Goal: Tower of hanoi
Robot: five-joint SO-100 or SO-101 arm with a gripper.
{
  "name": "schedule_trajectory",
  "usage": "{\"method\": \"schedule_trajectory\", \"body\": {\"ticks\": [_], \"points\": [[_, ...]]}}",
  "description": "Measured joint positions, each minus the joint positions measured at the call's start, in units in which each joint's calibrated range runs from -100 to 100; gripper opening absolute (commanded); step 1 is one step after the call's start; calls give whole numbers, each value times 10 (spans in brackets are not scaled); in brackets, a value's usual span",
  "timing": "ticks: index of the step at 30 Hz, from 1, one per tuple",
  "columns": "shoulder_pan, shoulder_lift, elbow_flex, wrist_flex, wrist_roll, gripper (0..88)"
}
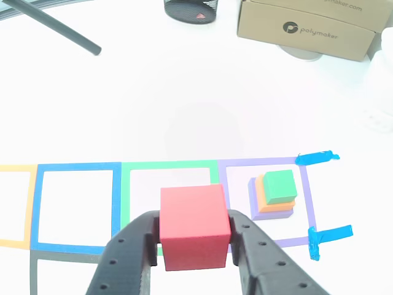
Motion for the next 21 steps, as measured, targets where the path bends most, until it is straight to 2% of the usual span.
{"method": "schedule_trajectory", "body": {"ticks": [4,13,17,21], "points": [[-12,-36,74,-22,5,24],[-21,-128,409,-229,0,24],[-19,-150,559,-354,0,25],[5,-150,730,-537,0,25]]}}
